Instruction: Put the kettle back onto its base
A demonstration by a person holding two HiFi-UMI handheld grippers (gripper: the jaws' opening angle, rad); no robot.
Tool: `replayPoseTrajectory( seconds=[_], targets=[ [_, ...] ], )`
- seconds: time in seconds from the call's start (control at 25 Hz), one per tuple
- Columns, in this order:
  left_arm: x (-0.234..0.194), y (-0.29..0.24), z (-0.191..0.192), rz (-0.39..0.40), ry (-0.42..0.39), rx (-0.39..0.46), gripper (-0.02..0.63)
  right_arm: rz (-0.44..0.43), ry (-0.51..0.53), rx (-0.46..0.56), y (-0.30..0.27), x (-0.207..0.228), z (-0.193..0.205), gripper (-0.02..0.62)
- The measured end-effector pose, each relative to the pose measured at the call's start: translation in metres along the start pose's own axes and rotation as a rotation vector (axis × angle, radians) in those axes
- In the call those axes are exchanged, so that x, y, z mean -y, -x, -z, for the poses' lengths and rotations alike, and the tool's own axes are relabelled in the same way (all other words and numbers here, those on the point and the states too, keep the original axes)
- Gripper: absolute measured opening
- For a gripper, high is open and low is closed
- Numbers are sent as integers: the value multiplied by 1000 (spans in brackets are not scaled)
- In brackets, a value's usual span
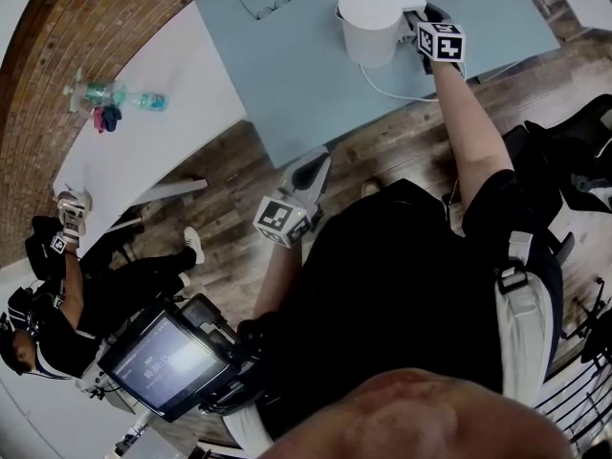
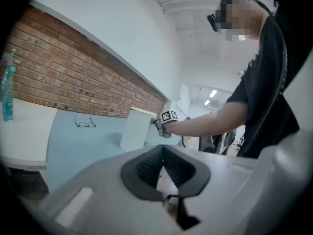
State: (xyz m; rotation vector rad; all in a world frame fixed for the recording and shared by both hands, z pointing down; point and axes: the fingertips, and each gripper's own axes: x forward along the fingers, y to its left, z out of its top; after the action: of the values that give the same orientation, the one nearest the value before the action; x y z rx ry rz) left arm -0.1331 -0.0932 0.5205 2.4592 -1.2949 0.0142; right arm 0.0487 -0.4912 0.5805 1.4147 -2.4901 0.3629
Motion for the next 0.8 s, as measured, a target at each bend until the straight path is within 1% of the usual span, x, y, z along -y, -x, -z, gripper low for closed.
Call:
replayPoseTrajectory(
  seconds=[0.2, 0.4, 0.6, 0.8],
  targets=[
    [12, -4, -4, 17, -23, 6, 3, -23, 41, 18, 26, -2, -3, 160],
    [28, -11, -14, 55, -32, -4, 3, -56, 73, 44, 51, -15, -3, 160],
    [37, -14, -16, 61, -45, 2, 3, -159, 98, 111, 92, -55, -9, 141],
    [38, -21, -22, 63, -46, 19, 3, -263, 90, 181, 133, -98, -13, 141]
  ],
)
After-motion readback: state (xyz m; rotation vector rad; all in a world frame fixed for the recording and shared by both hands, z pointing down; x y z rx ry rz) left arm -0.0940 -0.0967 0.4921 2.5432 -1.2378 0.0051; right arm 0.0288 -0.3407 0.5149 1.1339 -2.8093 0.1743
